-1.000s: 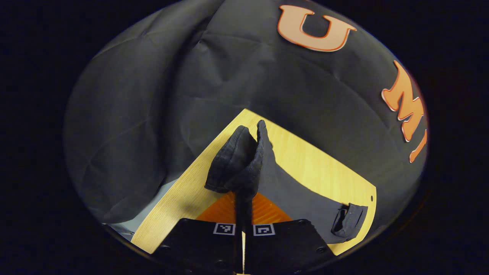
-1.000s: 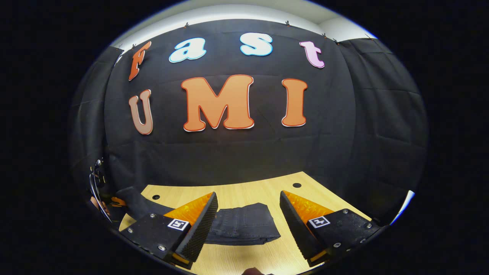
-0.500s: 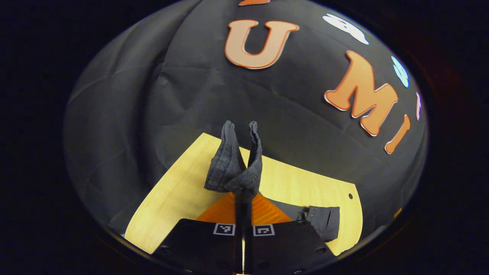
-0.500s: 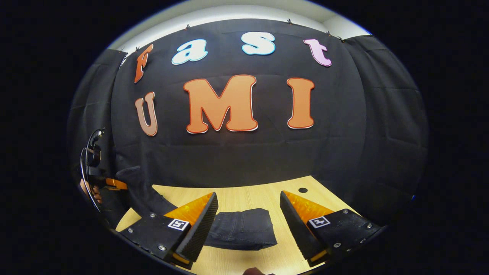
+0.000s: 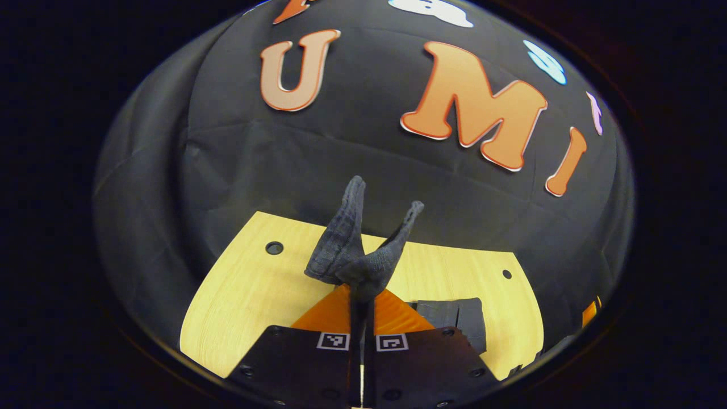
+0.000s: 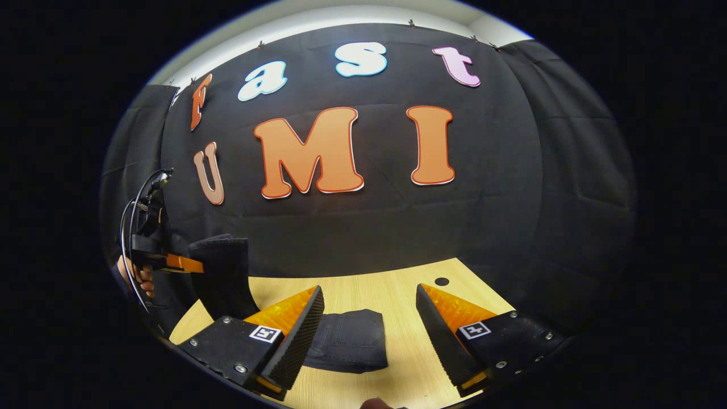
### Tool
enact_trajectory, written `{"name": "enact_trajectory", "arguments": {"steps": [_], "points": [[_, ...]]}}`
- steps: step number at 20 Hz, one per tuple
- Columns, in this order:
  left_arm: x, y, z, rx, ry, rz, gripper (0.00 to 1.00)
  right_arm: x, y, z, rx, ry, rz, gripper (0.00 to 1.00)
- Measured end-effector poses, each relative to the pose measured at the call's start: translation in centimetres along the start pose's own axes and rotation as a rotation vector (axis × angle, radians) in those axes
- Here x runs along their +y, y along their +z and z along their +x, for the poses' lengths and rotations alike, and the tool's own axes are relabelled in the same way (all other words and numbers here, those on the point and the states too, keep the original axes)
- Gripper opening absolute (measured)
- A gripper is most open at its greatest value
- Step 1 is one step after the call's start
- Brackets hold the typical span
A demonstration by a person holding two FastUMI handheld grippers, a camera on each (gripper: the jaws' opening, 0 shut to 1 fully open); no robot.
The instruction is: Grasp the waist and the cuffs of the jeans and fold them to make the two legs overlap; first hold the waist and fold one-third of the jeans toward the cuffs, then hold the cuffs and fold the remaining one-third in the same direction to finish folding.
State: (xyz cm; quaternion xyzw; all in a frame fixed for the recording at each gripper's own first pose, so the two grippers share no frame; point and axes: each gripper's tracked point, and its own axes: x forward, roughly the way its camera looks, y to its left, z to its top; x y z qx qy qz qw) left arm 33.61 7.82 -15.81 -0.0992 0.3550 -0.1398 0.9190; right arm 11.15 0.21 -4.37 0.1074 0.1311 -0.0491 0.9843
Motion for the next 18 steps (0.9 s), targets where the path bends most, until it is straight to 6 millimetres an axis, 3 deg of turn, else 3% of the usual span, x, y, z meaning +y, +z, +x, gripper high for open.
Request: {"name": "enact_trajectory", "arguments": {"steps": [4,9,11,15,18], "points": [[-5.2,-1.1,1.9,0.039,-0.006,0.055,0.02,-2.5,-0.7,0.6,0.02,0.018,0.01,0.98],[-12.4,-4.6,4.0,0.107,-0.039,0.135,0.05,-5.6,-1.7,1.4,0.052,0.027,0.026,0.98],[-14.2,-5.2,5.0,0.128,-0.034,0.18,0.03,-6.9,-1.7,1.7,0.056,0.025,0.034,0.98],[-15.2,-4.3,6.5,0.117,0.007,0.187,0.03,-8.4,-2.0,2.1,0.063,0.02,0.056,0.98],[-14.6,-3.7,6.5,0.102,0.035,0.139,0.02,-8.9,-2.2,1.8,0.061,0.024,0.063,0.98]]}}
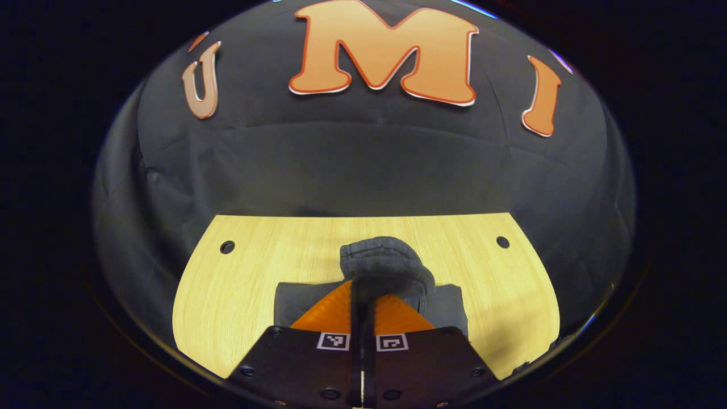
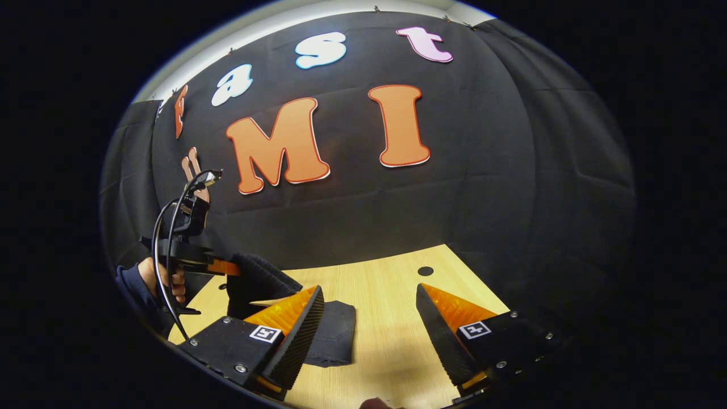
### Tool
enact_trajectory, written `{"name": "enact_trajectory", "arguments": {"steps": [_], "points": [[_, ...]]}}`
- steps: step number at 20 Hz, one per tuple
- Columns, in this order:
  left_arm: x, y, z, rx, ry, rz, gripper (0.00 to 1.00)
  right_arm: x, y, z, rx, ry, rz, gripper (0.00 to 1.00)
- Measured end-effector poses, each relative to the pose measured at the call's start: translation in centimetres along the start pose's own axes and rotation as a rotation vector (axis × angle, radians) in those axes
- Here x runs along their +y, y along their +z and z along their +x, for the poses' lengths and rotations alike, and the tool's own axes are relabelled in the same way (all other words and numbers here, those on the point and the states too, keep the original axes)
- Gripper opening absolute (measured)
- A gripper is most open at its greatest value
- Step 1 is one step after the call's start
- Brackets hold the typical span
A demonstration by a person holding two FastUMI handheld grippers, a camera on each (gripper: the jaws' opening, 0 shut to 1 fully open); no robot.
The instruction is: Grasp the waist and the cuffs of the jeans and fold them to make the two legs overlap; first hold the waist and fold one-third of the jeans toward the cuffs, then hold the cuffs and fold the remaining one-third in the same direction to finish folding.
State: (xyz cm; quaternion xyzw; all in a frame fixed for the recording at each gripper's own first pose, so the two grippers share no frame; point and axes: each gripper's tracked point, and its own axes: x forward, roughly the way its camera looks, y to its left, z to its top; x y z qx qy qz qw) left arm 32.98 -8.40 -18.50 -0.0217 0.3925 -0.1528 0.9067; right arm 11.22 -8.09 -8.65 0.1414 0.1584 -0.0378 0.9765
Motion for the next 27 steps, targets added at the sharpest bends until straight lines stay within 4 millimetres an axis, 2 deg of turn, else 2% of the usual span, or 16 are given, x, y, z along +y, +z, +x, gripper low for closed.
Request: {"name": "enact_trajectory", "arguments": {"steps": [2,4,6,7,9,10,11,13,15,19,20,23,27], "points": [[-1.7,-2.1,0.7,0.035,-0.032,0.006,0.03,0.2,-0.6,0.1,0.012,0.008,-0.002,0.98],[-4.1,-6.1,1.0,0.118,-0.078,0.112,0.03,0.8,-1.0,0.1,0.024,0.02,-0.012,0.98],[-6.4,-10.4,-0.1,0.154,-0.145,0.197,0.25,1.7,-1.1,-0.2,0.023,0.043,-0.024,0.98],[-6.6,-11.7,-0.8,0.148,-0.162,0.22,0.36,2.3,-1.1,-0.3,0.022,0.057,-0.032,0.98],[-6.5,-13.1,-2.6,0.148,-0.212,0.205,0.58,3.1,-1.2,-0.2,0.021,0.072,-0.052,0.98],[-5.8,-12.6,-3.7,0.119,-0.217,0.191,0.68,3.5,-1.1,-0.2,0.02,0.078,-0.06,1.0],[-4.9,-11.5,-4.6,0.085,-0.208,0.182,0.78,4.1,-0.8,-0.4,0.011,0.091,-0.067,0.98],[-2.7,-8.8,-6.7,0.013,-0.196,0.165,0.9,5.4,-0.3,-0.2,-0.007,0.108,-0.08,0.98],[-0.8,-6.5,-8.9,-0.063,-0.185,0.133,0.93,6.8,0.0,-0.2,-0.016,0.125,-0.093,1.0],[4.4,-2.1,-13.0,-0.249,-0.121,0.071,0.93,10.0,1.3,-0.2,-0.068,0.15,-0.111,0.98],[5.5,-1.4,-14.3,-0.297,-0.107,0.061,0.94,10.9,1.7,-0.2,-0.084,0.159,-0.114,1.0],[8.2,0.4,-18.2,-0.442,-0.065,0.041,0.95,13.4,3.3,-0.5,-0.164,0.19,-0.138,0.98],[10.1,1.8,-22.7,-0.631,-0.055,0.008,0.95,15.9,5.1,-0.9,-0.273,0.227,-0.172,0.98]]}}
